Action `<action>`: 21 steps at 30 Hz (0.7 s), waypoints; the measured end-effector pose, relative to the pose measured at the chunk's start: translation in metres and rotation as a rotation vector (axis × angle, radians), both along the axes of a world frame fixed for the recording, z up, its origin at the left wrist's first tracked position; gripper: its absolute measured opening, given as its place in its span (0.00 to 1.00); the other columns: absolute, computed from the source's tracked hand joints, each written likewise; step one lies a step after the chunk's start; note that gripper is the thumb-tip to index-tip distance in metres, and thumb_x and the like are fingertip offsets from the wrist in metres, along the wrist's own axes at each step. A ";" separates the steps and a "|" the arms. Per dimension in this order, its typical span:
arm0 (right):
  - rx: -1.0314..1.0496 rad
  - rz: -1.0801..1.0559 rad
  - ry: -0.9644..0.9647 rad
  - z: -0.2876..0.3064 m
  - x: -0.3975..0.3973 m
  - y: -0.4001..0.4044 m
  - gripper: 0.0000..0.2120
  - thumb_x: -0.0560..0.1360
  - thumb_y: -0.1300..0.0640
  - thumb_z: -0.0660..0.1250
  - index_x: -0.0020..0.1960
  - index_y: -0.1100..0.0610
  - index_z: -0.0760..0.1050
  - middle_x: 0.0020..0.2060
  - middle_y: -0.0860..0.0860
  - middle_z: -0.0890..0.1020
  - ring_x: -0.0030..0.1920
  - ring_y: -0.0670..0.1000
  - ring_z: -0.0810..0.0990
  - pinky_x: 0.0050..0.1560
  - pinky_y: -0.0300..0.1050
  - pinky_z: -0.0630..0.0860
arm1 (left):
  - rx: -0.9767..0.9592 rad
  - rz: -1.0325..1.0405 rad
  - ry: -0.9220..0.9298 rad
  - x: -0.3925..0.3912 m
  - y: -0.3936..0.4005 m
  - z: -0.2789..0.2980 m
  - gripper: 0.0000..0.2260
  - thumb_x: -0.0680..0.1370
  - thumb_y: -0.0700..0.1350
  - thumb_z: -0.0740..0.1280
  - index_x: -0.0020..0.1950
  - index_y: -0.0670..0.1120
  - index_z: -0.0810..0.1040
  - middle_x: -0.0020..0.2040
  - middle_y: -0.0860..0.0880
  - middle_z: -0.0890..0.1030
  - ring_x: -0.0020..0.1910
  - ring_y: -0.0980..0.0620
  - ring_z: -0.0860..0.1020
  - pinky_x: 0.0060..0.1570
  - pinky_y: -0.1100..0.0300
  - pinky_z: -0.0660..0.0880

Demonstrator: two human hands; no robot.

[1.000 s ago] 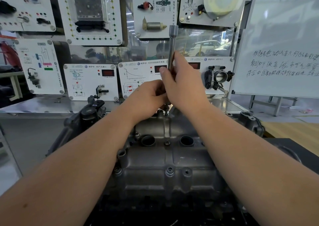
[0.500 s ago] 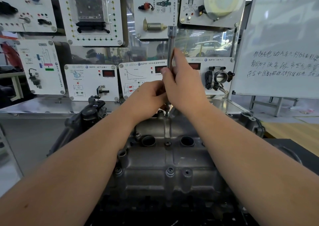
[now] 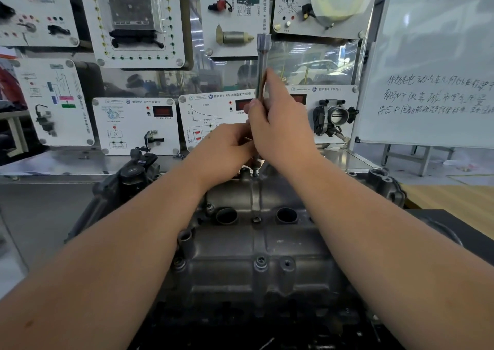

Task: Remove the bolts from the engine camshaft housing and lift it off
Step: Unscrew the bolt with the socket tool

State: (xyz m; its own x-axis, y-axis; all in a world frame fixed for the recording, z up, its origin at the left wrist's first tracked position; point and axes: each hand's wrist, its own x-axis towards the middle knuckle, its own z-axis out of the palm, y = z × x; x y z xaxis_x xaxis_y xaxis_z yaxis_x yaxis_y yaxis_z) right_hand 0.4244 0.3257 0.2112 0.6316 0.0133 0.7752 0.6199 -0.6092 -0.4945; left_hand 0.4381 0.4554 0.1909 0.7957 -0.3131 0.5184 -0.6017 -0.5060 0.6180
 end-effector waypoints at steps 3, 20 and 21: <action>-0.006 -0.001 -0.042 0.000 -0.001 0.001 0.17 0.82 0.51 0.64 0.67 0.58 0.71 0.40 0.49 0.81 0.41 0.50 0.78 0.41 0.45 0.72 | -0.001 -0.011 -0.013 -0.003 -0.001 0.002 0.08 0.74 0.46 0.68 0.51 0.47 0.82 0.43 0.47 0.86 0.45 0.45 0.85 0.53 0.39 0.79; 0.062 0.041 -0.043 -0.001 0.001 0.001 0.11 0.81 0.53 0.65 0.62 0.55 0.76 0.40 0.49 0.83 0.43 0.50 0.80 0.44 0.45 0.74 | -0.071 -0.028 0.001 0.003 -0.003 0.001 0.08 0.81 0.38 0.65 0.58 0.41 0.80 0.49 0.40 0.85 0.45 0.42 0.85 0.49 0.48 0.82; 0.060 0.040 -0.038 0.000 0.002 0.000 0.08 0.81 0.54 0.65 0.58 0.56 0.76 0.39 0.50 0.83 0.43 0.51 0.80 0.45 0.46 0.75 | -0.078 -0.025 -0.002 0.003 -0.003 0.001 0.08 0.81 0.39 0.65 0.58 0.40 0.79 0.49 0.40 0.85 0.44 0.43 0.85 0.44 0.55 0.82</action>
